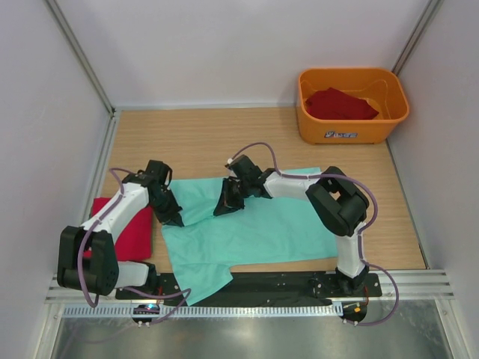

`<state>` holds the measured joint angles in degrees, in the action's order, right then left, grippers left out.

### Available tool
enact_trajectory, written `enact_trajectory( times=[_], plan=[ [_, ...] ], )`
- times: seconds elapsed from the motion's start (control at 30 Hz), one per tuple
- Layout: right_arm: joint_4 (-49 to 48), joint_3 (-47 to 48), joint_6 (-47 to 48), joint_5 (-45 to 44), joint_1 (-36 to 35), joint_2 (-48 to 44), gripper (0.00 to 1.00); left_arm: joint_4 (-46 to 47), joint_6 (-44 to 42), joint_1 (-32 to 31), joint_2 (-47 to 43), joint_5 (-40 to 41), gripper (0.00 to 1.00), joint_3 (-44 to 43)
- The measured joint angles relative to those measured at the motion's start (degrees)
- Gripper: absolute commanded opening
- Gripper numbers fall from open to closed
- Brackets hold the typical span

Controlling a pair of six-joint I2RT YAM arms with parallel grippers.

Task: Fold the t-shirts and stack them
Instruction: Fold the tshirt

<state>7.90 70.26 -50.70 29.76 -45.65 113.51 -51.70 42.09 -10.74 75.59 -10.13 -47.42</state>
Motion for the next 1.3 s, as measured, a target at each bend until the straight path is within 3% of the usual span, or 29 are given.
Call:
enact_trajectory(
  times=[0.13, 0.2, 0.23, 0.27, 0.3, 0.33, 0.47, 0.6, 0.73, 0.83, 0.93, 1.0, 1.03, 1.1, 1.3],
  plan=[
    [0.4, -0.2, 0.3, 0.9, 0.0, 0.0, 0.12, -0.6, 1.2, 0.0, 0.0, 0.5, 0.00, 0.2],
    [0.8, -0.3, 0.6, 1.3, 0.0, 0.1, 0.21, -1.0, 1.7, 0.0, 0.0, 1.3, 0.02, 0.2],
    [1.1, -0.3, 1.0, 1.5, 0.0, 0.1, 0.25, -1.4, 2.1, 0.0, -0.1, 1.7, 0.09, 0.2],
    [1.5, -0.3, 1.4, 1.5, 0.1, 0.1, 0.32, -2.0, 2.4, 0.0, -0.3, 2.1, 0.24, 0.0],
    [2.1, -0.3, 1.8, 1.5, 0.4, 0.1, 0.35, -2.6, 2.2, 0.0, -0.5, 2.5, 0.29, -0.1],
    [2.8, -0.3, 2.5, 1.5, 0.6, 0.1, 0.38, -3.4, 2.6, 0.0, -0.9, 3.0, 0.44, -0.4],
    [8.1, -0.3, 6.2, 1.1, 3.3, -1.2, 0.46, -6.5, 2.5, 0.0, -3.2, 4.7, 0.74, -3.7],
    [14.3, -0.8, 11.6, -2.5, 9.5, -7.7, 0.51, -8.2, 1.4, 1.1, -4.3, 7.4, 0.75, -10.6],
    [16.8, -2.9, 16.4, -7.8, 19.6, -17.8, 0.54, -5.0, -1.2, 3.5, -0.8, 9.2, 0.53, -16.6],
    [16.0, -4.7, 19.5, -13.0, 28.4, -22.5, 0.61, -1.1, -3.7, 5.5, 7.3, 9.2, 0.42, -21.2],
    [14.0, -7.0, 22.3, -18.5, 35.2, -23.2, 0.61, 2.5, -5.9, 8.0, 18.8, 8.3, 0.36, -26.0],
    [13.2, -8.3, 23.6, -20.8, 37.8, -22.5, 0.62, 3.7, -6.8, 9.2, 24.6, 7.5, 0.41, -28.4],
    [13.2, -8.6, 24.2, -21.5, 38.9, -21.8, 0.62, 4.5, -7.2, 9.7, 27.4, 7.3, 0.50, -29.2],
    [12.8, -8.5, 25.6, -23.2, 40.1, -20.1, 0.63, 4.5, -8.1, 10.4, 30.5, 7.1, 0.57, -30.2],
    [12.7, -8.2, 28.3, -26.8, 42.3, -16.5, 0.63, 4.3, -8.7, 10.4, 32.2, 7.1, 0.59, -32.3]
  ],
)
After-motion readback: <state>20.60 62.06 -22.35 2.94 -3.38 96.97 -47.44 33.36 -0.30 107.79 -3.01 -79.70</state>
